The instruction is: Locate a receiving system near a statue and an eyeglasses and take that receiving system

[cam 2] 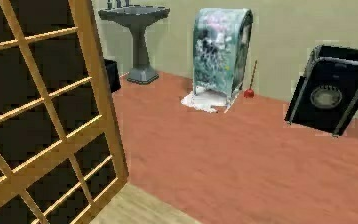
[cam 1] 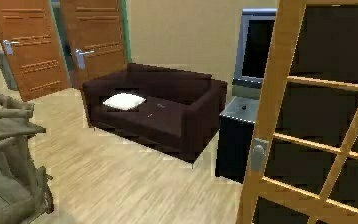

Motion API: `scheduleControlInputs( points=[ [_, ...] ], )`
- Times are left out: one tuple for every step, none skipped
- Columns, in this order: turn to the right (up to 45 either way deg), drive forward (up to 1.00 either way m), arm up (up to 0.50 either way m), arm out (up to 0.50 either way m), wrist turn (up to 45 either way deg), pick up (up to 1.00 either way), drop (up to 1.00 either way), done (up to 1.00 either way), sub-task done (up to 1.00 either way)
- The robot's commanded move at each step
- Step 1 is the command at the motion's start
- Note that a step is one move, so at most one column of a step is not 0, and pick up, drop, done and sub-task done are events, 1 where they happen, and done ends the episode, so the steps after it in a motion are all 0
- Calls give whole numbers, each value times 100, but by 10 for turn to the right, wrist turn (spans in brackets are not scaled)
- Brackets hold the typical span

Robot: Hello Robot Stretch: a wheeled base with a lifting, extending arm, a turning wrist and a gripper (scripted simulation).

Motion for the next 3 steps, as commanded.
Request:
scheduleControlInputs(
  points=[
    [-450,0,0,0,0,0,0,0,0],
    [-450,0,0,0,0,0,0,0,0],
    [-60,0,0,0,0,0,0,0,0]
  ],
)
